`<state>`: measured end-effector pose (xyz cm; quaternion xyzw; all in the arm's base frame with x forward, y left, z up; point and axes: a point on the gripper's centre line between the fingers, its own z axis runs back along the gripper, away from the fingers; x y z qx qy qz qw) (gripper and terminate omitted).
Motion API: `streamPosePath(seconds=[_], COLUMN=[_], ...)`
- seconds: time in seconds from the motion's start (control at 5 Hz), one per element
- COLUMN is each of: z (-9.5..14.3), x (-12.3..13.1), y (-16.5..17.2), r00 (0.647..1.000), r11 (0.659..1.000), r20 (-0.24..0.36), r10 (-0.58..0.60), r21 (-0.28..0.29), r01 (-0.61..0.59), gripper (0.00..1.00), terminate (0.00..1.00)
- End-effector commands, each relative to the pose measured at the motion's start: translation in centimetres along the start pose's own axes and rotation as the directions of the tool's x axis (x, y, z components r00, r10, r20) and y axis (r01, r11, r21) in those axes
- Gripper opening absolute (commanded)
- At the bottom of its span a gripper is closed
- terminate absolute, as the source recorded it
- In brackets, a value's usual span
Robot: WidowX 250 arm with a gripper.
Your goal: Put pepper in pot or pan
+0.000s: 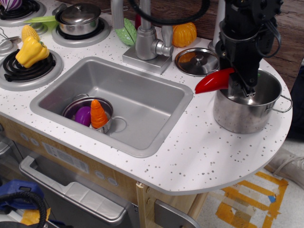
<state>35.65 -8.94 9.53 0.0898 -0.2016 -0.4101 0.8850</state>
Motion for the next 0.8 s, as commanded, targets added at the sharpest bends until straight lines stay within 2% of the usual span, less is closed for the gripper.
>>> streamPosePath(seconds=[0.0, 0.2, 0.4, 0.6], z=[-0.4, -0.8, -0.8, -0.8], x=[1.25, 1.37, 1.37, 1.37], y=[1.61, 2.02, 2.02, 2.02], r00=[0.995, 0.99, 0.99, 0.99], r11=[0.995, 0.992, 0.992, 0.992], r20=[0.053, 0.08, 0.08, 0.08], r10=[-0.081, -0.118, -0.118, -0.118], r21=[0.066, 0.048, 0.048, 0.048], r01=[0.077, 0.115, 0.115, 0.115], gripper=[1.0, 1.0, 1.0, 1.0], terminate=[0.0, 0.0, 0.0, 1.0])
